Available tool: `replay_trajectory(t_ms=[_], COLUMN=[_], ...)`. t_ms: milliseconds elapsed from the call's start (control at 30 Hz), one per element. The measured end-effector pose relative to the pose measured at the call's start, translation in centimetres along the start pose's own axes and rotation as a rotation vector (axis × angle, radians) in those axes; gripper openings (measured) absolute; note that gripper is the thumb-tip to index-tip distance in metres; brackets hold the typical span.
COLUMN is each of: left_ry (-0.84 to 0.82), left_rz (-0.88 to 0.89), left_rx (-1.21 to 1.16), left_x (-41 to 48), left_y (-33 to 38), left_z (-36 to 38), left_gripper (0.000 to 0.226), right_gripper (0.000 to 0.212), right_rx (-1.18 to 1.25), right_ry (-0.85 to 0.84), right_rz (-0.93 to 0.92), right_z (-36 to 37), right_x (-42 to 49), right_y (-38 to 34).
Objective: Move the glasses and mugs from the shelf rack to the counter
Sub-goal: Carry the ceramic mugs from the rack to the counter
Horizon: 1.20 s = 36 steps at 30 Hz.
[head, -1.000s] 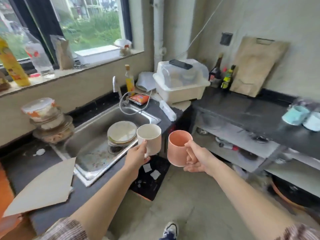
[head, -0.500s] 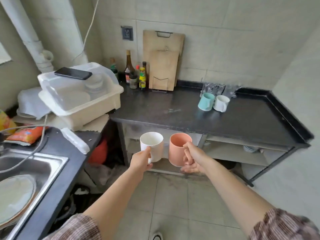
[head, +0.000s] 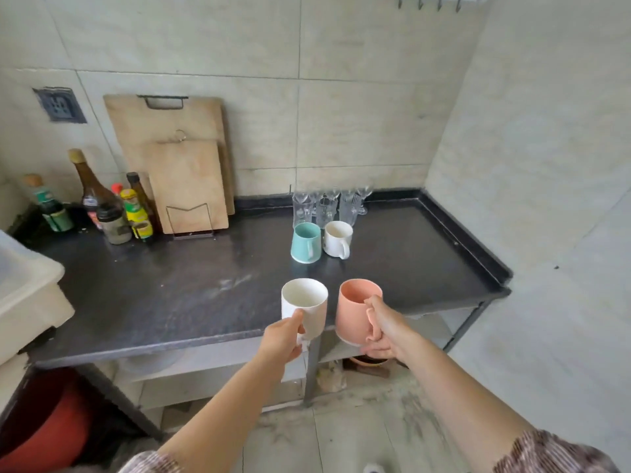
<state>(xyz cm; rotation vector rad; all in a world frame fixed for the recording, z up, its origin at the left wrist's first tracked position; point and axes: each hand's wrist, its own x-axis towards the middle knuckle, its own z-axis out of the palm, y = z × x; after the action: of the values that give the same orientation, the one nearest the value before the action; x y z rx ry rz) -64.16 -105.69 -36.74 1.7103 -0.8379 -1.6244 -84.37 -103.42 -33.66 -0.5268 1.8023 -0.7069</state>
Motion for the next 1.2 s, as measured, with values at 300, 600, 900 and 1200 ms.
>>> replay_trajectory(t_ms=[300,600,900,1200], left_ry=[-0.028,0.018,0.09,0.087], left_rz=[-0.113,-0.202,-0.131,-0.04], left_rx=[-0.065,-0.145,-0.108,0.027], left_x=[10.7,19.7,26.6,29.5], left_y=[7.4,12.1,11.4,10.2], left_z=[15.7,27.1,30.1,30.2], left_gripper=[0.029,0.026,0.032,0.041], right_gripper=[0.05,0.061,0.057,0.051], right_rx=[-0.058,-0.154,-0.065,0.023], right_ry=[-0.042,-0.004,-0.02,-0.025], right_rz=[0.029,0.066,0.154,0.165], right_z=[-10.5,-16.6,-15.7,-13.5], right_x=[15.8,28.4,35.2,37.3], right_y=[-9.4,-16.7,-18.9,-19.7])
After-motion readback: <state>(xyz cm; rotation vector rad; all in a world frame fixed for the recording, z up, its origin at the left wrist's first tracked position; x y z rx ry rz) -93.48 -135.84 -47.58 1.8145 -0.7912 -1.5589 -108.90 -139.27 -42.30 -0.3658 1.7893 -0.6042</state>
